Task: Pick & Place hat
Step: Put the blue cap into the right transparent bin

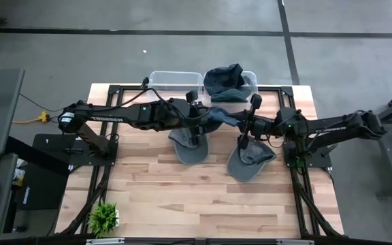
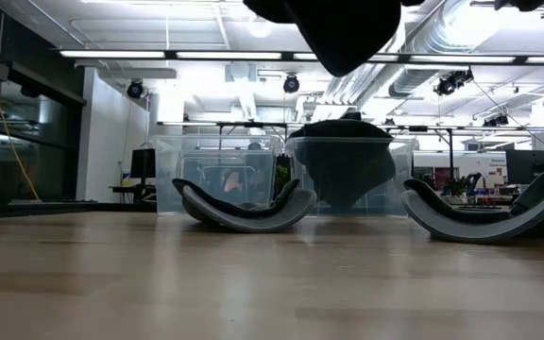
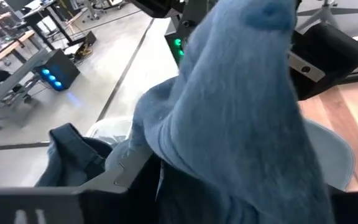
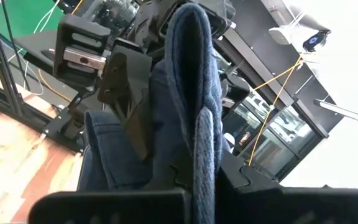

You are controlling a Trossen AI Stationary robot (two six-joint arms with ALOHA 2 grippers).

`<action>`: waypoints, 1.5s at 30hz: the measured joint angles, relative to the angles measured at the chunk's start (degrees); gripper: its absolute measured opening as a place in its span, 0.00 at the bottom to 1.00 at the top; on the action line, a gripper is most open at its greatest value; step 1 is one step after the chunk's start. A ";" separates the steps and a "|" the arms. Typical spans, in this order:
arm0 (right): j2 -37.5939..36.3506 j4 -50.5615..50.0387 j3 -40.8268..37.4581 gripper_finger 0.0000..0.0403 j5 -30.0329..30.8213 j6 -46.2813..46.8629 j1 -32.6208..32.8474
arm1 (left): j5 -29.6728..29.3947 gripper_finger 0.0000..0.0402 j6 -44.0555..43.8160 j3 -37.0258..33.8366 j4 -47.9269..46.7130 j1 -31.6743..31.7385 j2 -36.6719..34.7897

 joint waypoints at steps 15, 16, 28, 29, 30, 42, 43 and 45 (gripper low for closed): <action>0.88 -0.45 0.35 0.03 0.35 0.02 0.00 | -3.33 0.04 -1.11 0.00 -0.17 -0.01 0.00; 0.88 -0.56 0.35 0.03 0.37 0.02 0.00 | -3.59 0.03 -1.13 0.00 -0.17 -0.01 0.00; 0.86 -1.43 0.35 0.03 1.64 1.17 0.00 | -5.80 0.01 -1.13 0.00 -0.87 -0.01 0.00; 0.86 -1.43 0.35 0.05 1.73 1.20 0.00 | -5.80 0.01 -1.11 0.00 -0.92 -0.01 0.00; 0.86 -1.41 0.35 0.08 2.09 1.22 0.01 | -5.83 0.00 -1.11 0.00 -0.92 -0.01 0.00; 0.84 0.09 0.35 0.40 23.51 -1.39 0.07 | -11.77 0.00 1.55 0.00 -0.51 0.05 0.00; 0.84 0.75 0.35 0.41 27.11 -2.15 0.07 | -12.71 0.00 2.23 0.00 -0.24 0.27 0.00; 0.80 1.65 0.35 0.43 33.87 -3.44 -0.15 | -13.69 0.00 3.97 0.00 0.51 1.06 0.00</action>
